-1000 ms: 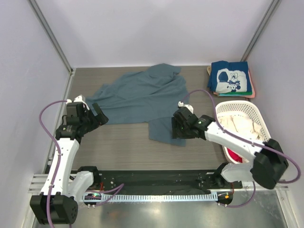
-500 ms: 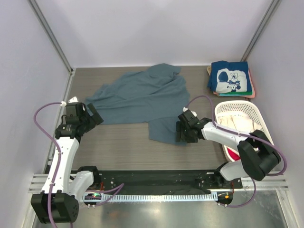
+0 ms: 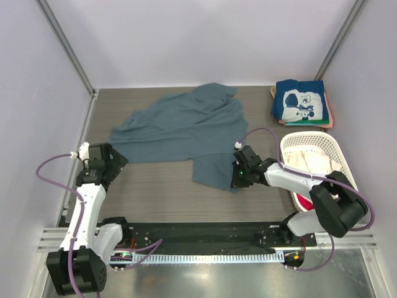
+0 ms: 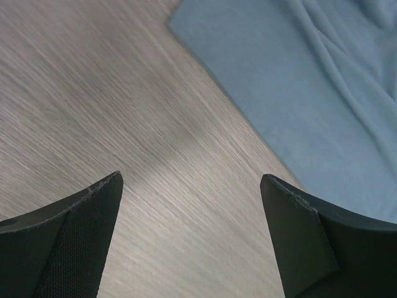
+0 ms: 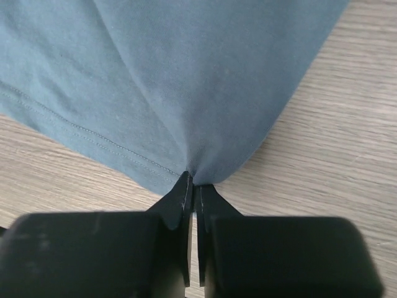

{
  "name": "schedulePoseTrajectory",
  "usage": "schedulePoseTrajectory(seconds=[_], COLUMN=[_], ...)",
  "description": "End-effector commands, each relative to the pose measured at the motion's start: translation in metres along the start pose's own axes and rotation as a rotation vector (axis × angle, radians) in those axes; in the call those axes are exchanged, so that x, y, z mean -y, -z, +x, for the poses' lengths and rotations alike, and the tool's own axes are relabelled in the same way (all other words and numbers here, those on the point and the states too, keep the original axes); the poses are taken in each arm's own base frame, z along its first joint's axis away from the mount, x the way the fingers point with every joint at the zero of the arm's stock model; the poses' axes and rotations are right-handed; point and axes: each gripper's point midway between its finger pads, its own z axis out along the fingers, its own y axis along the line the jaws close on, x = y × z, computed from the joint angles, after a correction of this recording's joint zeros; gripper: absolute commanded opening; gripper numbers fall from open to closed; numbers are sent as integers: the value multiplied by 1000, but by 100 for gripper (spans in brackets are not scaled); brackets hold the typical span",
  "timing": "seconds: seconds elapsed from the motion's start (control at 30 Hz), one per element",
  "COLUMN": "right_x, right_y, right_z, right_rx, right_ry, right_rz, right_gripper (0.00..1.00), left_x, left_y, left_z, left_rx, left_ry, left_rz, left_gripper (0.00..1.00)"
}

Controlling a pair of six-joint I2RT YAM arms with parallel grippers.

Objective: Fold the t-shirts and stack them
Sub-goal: Flatten the tshirt out

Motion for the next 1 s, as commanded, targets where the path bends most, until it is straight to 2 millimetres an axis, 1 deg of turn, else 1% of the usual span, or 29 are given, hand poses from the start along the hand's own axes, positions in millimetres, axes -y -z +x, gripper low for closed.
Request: schedulePoseTrajectory(seconds=[0.0, 0.03, 0.07, 0.1, 0.17, 0.2, 0.23, 0.27, 0.3, 0.33, 0.4, 0.43, 0.5, 0.53, 0.73, 0.8, 0.83, 0.87, 0.93, 0.97], right_x=[3, 2, 4, 3, 4, 3, 3, 3, 3, 3, 3, 3, 2, 3, 3, 3, 3, 3, 3, 3], right_y=[-2, -2, -2, -1, -2, -2, -2, -2, -2, -2, -2, -2, -2, -2, -3, -2, -3, -2, -3, -2], right_z=[13, 11, 14, 12, 14, 14, 14, 13, 14, 13, 14, 14, 13, 13, 14, 13, 14, 13, 13, 12], right_rx=[-17, -4, -8, 4, 1, 4, 1, 2, 3, 8, 8, 6, 9, 8, 9, 12, 9, 10, 11, 15], right_ry=[35, 37, 40, 42, 44, 44, 46, 47, 47, 47, 49, 49, 51, 51, 51, 51, 52, 52, 52, 51], right_rz=[-20, -27, -26, -34, -35, -37, -36, -36, -38, -40, -42, -42, -43, -42, -44, -44, -43, -45, -43, -43], right_gripper=[3, 1, 1, 1, 1, 1, 1, 1, 1, 1, 1, 1, 1, 1, 1, 1, 1, 1, 1, 1], left_x=[1, 4, 1, -1, -2, -8, -6, -10, -13, -11, -15, -13, -8, -9, -4, -5, -4, -5, -1, -1], left_y=[-15, -19, -28, -33, -43, -52, -58, -62, -73, -79, -93, -99, -106, -112, -127, -135, -137, -141, -145, -146], left_z=[-27, -31, -28, -30, -35, -35, -39, -43, -40, -43, -40, -41, -43, -40, -46, -42, -41, -38, -35, -32], left_rx=[128, 142, 125, 126, 132, 123, 137, 143, 120, 121, 82, 83, 78, 63, 72, 55, 46, 33, 18, 13], left_ry=[162, 175, 176, 184, 202, 210, 219, 229, 220, 226, 222, 223, 232, 231, 241, 235, 235, 235, 241, 245], left_rz=[-25, -15, -46, -64, -82, -110, -104, -115, -137, -129, -159, -156, -146, -155, -169, -181, -181, -186, -166, -167], left_gripper=[93, 92, 92, 92, 91, 91, 90, 90, 88, 88, 85, 84, 83, 82, 79, 76, 74, 70, 66, 61])
